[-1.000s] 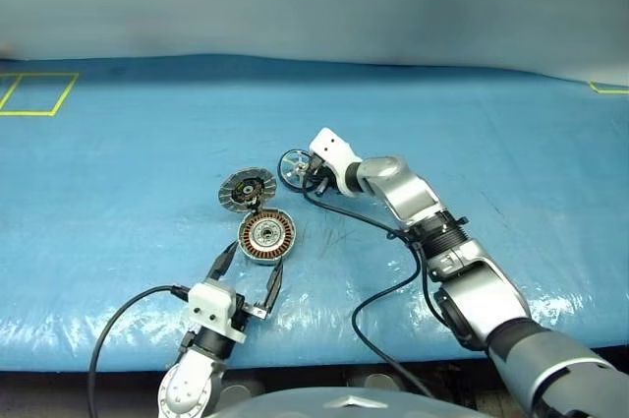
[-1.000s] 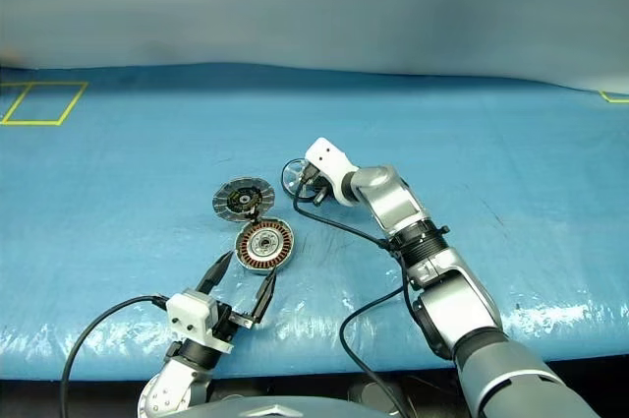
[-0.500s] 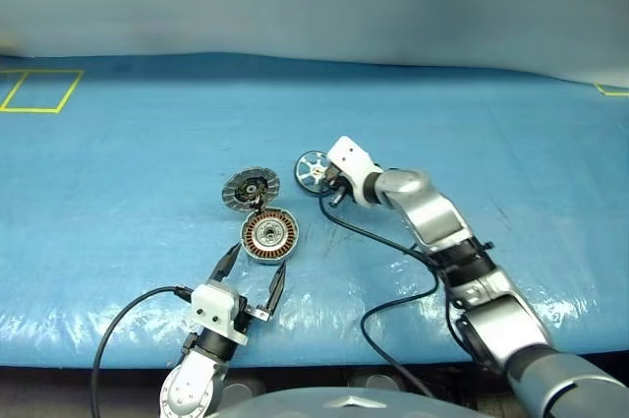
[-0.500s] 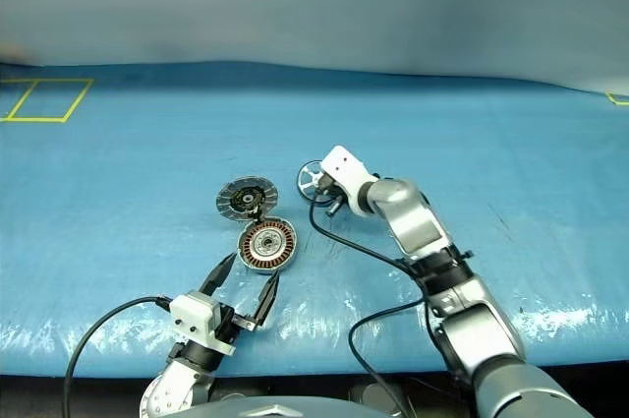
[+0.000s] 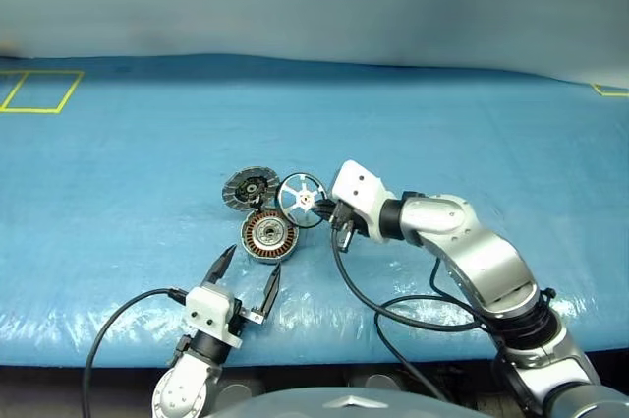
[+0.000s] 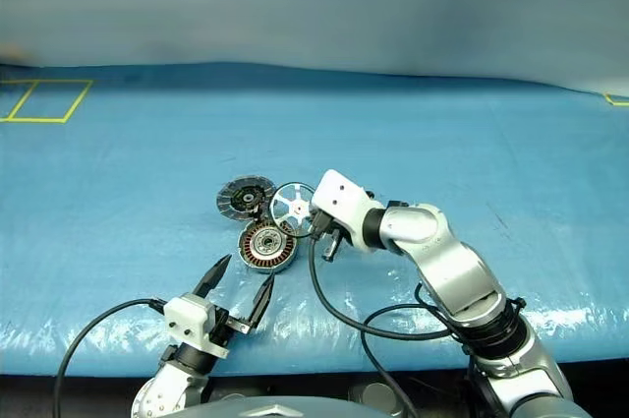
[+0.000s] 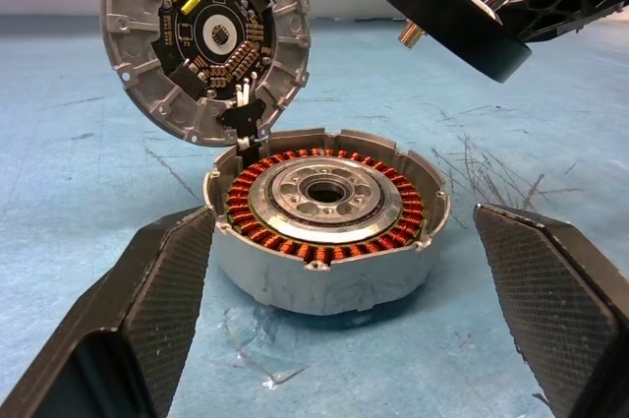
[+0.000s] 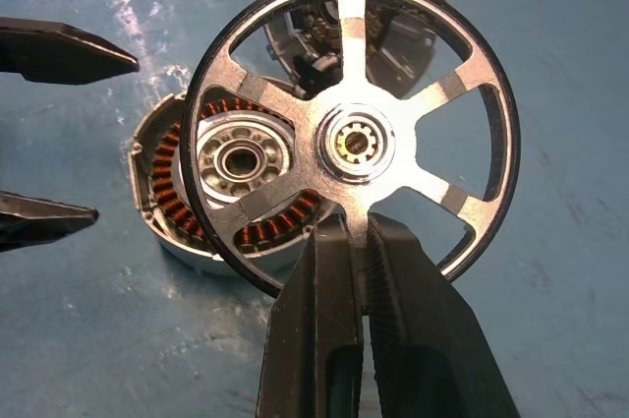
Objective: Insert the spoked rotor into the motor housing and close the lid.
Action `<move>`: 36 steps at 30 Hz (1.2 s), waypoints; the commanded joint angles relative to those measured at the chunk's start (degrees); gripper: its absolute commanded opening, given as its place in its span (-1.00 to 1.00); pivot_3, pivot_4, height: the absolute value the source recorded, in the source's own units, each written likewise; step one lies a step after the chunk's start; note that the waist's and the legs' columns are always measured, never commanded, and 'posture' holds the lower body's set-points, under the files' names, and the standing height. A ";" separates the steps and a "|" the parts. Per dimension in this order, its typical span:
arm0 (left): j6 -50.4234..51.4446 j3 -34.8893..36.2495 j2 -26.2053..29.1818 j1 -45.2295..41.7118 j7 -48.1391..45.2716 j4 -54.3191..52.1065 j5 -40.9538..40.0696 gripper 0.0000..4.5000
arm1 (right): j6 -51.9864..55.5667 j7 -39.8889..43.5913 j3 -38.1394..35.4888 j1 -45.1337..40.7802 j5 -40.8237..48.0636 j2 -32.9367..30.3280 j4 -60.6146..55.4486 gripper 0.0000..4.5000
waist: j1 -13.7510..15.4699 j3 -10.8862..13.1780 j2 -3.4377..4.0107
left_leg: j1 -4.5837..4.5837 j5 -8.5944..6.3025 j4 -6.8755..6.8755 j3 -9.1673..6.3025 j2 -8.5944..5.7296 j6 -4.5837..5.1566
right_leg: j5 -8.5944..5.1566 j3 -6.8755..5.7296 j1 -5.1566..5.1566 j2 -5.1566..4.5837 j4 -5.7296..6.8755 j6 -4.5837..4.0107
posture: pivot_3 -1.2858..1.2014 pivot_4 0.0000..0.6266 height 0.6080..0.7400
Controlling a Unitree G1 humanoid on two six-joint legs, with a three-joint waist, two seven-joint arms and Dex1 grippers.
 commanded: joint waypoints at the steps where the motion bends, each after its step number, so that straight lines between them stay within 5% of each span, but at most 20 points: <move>1: -0.48 -0.46 0.00 0.11 -0.02 -2.60 -0.06 1.00 | 0.02 -0.60 2.73 -1.72 1.17 0.94 -2.39 -0.98 | 0.00 0.00 0.00 | 0.00 0.00 0.00 0.00 0.00 0.00 | 0.00 0.00 -0.01 0.00 0.00 0.00 | 0.03 -0.52 1.00; 28: -1.08 -1.59 -0.66 -0.51 0.10 -1.14 0.41 1.00 | -5.29 -3.14 10.11 -2.33 -0.56 4.56 8.98 -0.98 | -0.03 0.00 0.00 | 0.01 0.00 -0.06 -0.01 0.01 0.00 | 0.00 -0.01 -0.01 0.01 0.00 0.00 | 0.03 -0.52 1.00; 36: -0.95 -1.44 -0.77 -0.64 0.17 -1.01 0.14 1.00 | -5.21 -4.04 10.12 -2.45 -1.13 4.26 8.97 0.11 | -0.03 0.00 0.00 | 0.01 0.00 -0.06 -0.01 0.01 0.00 | 0.00 -0.01 -0.01 0.01 0.00 0.00 | 0.03 -0.52 1.00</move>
